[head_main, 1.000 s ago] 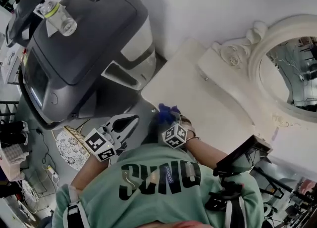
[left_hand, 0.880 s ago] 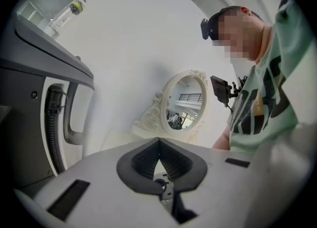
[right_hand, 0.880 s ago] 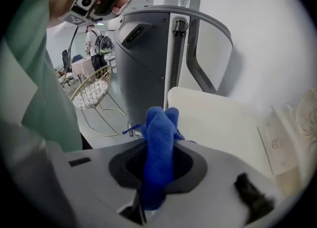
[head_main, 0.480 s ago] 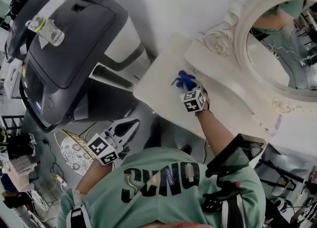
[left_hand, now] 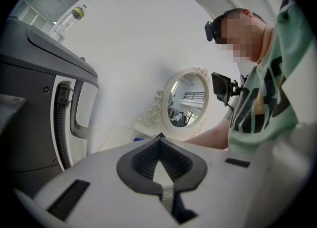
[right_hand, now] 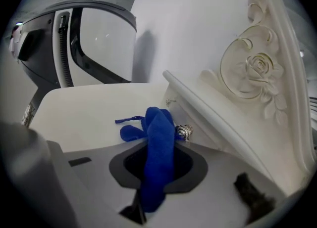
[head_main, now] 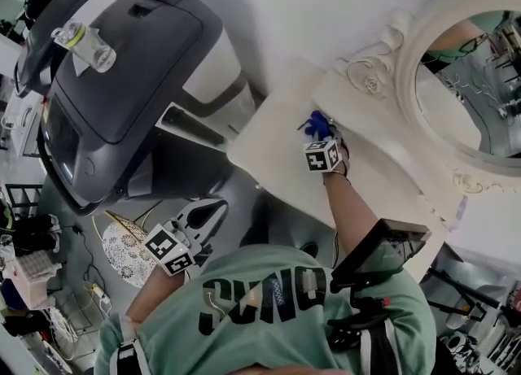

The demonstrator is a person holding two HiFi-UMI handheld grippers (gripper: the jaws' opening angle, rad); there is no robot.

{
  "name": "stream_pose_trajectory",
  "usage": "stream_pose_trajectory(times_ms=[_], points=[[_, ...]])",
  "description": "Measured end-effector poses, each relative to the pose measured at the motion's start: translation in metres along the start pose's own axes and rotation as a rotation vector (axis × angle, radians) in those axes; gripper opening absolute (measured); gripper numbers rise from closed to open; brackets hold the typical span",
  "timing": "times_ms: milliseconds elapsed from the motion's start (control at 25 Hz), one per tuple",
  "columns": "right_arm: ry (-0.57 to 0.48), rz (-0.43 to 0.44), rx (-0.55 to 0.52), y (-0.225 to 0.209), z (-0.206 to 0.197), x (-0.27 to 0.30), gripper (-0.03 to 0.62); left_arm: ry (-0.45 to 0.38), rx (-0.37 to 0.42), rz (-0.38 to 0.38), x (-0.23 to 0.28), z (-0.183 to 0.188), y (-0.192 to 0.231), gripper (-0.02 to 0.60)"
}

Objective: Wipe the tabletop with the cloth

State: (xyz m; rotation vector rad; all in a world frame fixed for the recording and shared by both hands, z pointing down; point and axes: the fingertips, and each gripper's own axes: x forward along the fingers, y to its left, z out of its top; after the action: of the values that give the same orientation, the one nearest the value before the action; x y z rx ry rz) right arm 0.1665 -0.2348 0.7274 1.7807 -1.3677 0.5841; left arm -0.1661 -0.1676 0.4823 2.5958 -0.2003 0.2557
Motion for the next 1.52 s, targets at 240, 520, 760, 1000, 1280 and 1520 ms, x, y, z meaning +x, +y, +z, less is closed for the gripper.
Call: stream_pose_trajectory(times_ms=[240,520,760,1000,1280,1520], points=[[-0.069,0.270,-0.243,0.116,-0.027,-0.073,0.061,-0.010,-0.006,-0.029,0.005,0.001,-0.004,0.006],[-0.137,0.495,-0.361,0.211,-0.072,-0.147,0.061,-0.002,-0.002,-0.052,0.012,-0.003,-0.015,0.006],[-0.174,0.449,-0.255,0.155,-0.060,-0.125,0.061,0.008,-0.002,-0.079,0.019,-0.007,-0.027,0.006],[-0.110,0.107,-0.012,0.003,-0.022,-0.041,0.061,0.016,-0.004,-0.070,0.011,-0.007,-0.021,0.006],[-0.022,-0.014,0.024,-0.035,-0.026,-0.003,0.062,0.017,-0.007,-0.054,0.001,-0.007,-0.012,0.006],[-0.041,0.100,-0.102,0.014,-0.027,-0.028,0.061,0.004,-0.011,-0.056,-0.002,-0.006,-0.008,0.006]])
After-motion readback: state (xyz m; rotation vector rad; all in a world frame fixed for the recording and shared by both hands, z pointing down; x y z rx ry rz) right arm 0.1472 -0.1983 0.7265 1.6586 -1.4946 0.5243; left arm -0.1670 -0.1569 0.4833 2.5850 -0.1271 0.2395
